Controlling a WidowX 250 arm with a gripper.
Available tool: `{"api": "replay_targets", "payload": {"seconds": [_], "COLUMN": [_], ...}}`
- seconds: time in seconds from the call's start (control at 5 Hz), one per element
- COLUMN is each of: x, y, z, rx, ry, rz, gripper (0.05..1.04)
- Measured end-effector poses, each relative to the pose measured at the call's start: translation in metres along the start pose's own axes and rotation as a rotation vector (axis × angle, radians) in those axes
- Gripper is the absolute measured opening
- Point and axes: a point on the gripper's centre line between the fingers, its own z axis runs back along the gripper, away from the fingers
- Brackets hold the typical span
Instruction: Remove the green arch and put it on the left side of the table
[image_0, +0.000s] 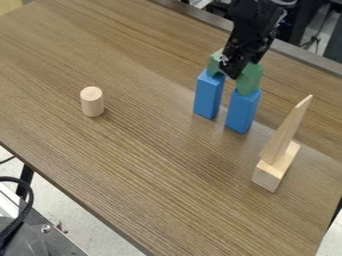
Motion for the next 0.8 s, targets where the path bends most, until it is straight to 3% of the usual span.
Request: {"api": "replay_targets", "payload": {"seconds": [0.4, 0.8], "x": [0.007, 0.055], "y": [-0.005, -0.007], "z": [0.003, 0.034], "rx": [-0.019, -0.124], "ry": [-0.013, -0.077], "rz": [0.009, 0.143], "gripper": [0.546, 0.546]}}
